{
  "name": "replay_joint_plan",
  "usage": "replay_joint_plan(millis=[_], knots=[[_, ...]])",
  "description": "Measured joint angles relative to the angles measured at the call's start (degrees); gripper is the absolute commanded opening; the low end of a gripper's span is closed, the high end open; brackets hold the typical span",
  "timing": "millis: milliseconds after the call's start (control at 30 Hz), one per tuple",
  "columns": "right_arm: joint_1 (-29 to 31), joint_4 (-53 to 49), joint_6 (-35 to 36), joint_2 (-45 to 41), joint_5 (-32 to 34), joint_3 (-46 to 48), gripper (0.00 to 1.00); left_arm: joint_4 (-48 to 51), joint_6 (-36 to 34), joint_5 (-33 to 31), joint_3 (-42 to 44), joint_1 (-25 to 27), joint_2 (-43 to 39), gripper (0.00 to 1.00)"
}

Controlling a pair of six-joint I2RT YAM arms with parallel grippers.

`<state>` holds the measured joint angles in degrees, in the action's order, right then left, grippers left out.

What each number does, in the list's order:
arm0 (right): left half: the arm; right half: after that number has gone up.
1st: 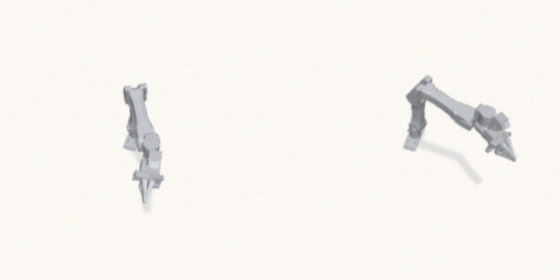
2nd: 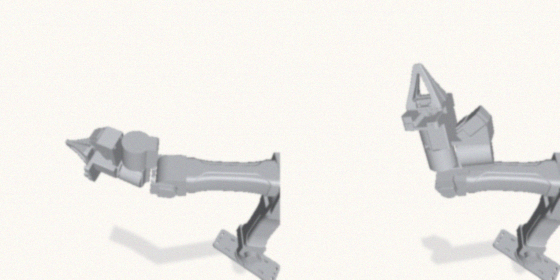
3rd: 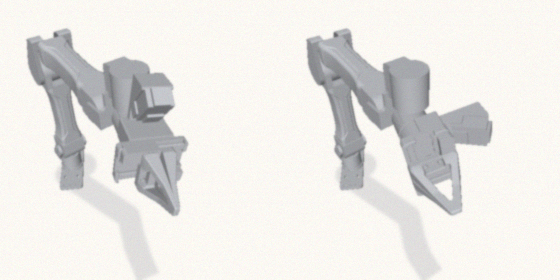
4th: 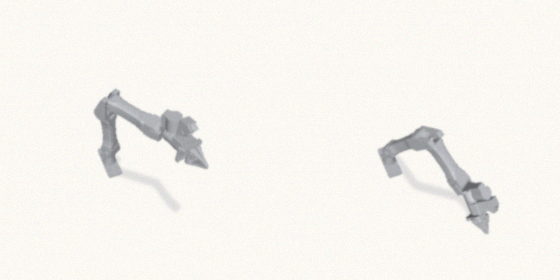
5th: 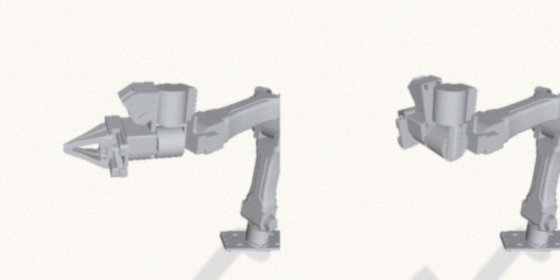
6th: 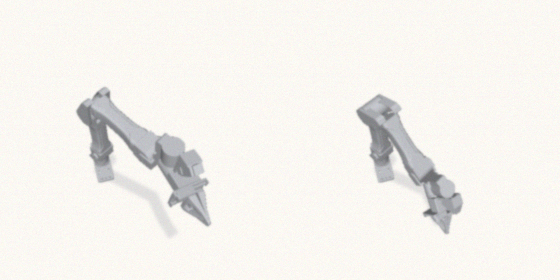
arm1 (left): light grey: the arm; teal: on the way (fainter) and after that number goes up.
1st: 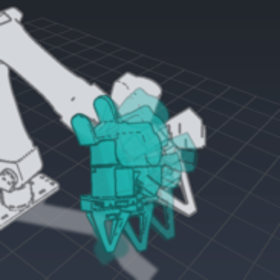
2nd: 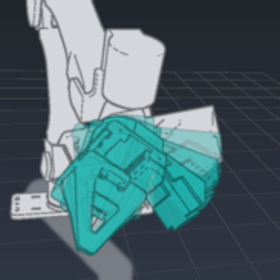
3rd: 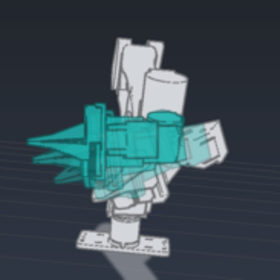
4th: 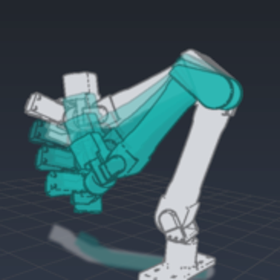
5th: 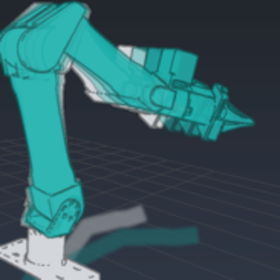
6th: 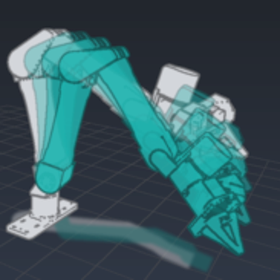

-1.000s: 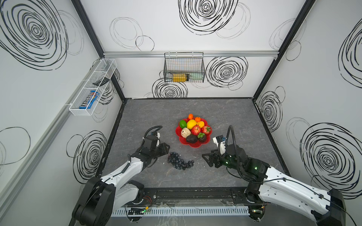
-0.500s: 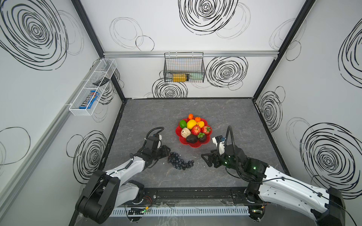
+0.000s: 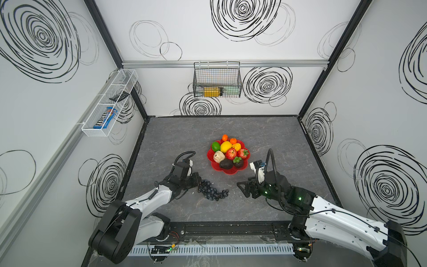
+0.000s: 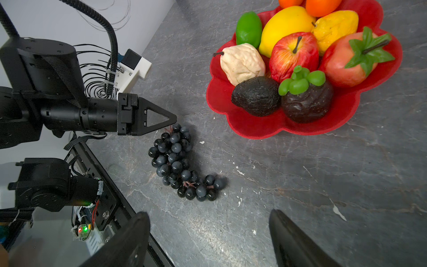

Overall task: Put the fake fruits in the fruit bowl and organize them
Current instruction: 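Close the left gripper on the grape stem and lift the bunch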

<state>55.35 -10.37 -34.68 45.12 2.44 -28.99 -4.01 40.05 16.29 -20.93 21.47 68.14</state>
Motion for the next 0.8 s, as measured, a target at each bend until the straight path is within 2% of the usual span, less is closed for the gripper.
replay_joint_plan(millis=[167,267,500,800], knots=[[0.2,0.0,0.0,0.0,0.3,0.0,0.85,0.6,0.2,-1.1,0.0,1.9,-2.5,0.00],[0.2,0.0,0.0,-0.1,0.6,0.0,0.86,1.2,1.0,-2.8,0.2,4.7,-7.3,0.00],[0.3,-0.1,0.0,-2.7,2.1,0.0,0.86,4.9,1.9,-12.0,-2.1,17.7,-19.0,0.00],[0.3,-0.8,0.0,-7.6,4.3,0.1,0.86,8.7,-0.9,-21.5,-15.1,29.0,-15.7,0.00]])
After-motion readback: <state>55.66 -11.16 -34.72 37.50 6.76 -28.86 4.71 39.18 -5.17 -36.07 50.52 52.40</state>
